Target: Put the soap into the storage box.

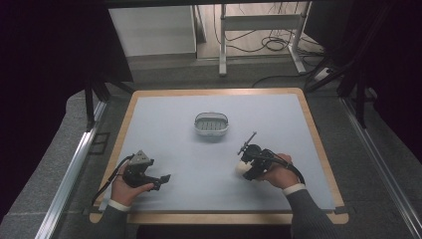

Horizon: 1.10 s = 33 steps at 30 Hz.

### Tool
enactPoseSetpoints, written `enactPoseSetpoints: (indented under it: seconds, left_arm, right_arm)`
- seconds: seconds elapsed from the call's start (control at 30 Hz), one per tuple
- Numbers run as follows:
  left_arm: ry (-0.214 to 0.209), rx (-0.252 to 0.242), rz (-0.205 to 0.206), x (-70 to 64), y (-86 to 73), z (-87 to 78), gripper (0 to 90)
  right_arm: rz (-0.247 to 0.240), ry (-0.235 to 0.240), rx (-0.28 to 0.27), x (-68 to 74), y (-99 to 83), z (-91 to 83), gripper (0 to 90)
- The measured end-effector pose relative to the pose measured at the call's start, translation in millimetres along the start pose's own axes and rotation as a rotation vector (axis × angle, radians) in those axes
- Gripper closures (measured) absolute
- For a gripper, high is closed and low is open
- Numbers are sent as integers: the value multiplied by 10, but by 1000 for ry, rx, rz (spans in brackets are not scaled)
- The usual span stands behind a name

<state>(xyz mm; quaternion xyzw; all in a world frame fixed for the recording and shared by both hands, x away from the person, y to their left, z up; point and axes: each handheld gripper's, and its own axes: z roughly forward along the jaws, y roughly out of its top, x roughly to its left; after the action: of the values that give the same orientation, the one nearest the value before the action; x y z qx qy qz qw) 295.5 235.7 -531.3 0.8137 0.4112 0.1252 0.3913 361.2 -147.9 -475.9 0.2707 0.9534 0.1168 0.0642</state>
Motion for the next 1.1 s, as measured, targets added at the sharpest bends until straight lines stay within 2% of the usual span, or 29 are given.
enactPoseSetpoints:
  seconds: [0.43,0.57,1.1]
  left_arm:
    - [-1,2,3,-1,0,5,67]
    - [-2,9,5,-7,-4,27,67]
    - [-2,11,4,-13,-6,35,68]
  right_arm:
    - [-8,-16,-41,-94,139,-148,489]
    - [1,-1,-75,-174,240,-195,490]
    - [-33,-8,-146,-393,639,-304,489]
